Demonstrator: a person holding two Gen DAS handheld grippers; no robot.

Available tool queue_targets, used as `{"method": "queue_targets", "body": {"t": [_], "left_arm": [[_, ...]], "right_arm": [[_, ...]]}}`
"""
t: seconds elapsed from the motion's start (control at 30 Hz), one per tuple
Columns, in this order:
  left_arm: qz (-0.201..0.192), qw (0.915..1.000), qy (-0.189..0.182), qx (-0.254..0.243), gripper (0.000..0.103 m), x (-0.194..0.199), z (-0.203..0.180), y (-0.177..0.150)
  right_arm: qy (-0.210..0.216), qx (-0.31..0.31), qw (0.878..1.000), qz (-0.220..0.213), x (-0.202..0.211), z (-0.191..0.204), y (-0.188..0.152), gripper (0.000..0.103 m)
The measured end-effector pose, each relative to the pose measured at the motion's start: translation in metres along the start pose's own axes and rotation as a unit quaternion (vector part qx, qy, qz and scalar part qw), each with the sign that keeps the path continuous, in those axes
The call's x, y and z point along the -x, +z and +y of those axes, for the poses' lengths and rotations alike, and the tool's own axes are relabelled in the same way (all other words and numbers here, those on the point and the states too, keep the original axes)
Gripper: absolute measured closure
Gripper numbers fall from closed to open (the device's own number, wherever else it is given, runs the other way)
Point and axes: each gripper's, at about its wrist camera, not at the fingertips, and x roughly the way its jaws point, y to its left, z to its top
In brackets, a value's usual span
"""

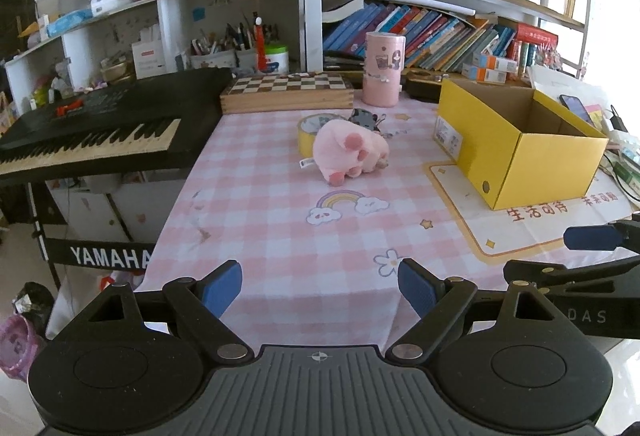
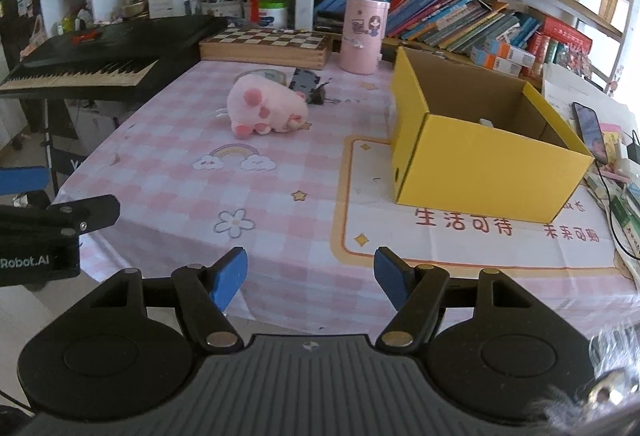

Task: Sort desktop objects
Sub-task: 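Move the right tool to the pink plush pig while the left tool approaches the tape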

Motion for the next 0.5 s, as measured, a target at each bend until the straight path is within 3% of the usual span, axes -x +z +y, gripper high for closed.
{"method": "queue_targets", "body": {"t": [0.5], "left_arm": [[0.013, 0.9995, 0.028, 0.007, 0.015, -0.033, 0.01, 0.017]], "right_arm": [[0.034, 0.024, 0.999, 0.006, -0.047, 0.005, 0.032, 0.034]]}}
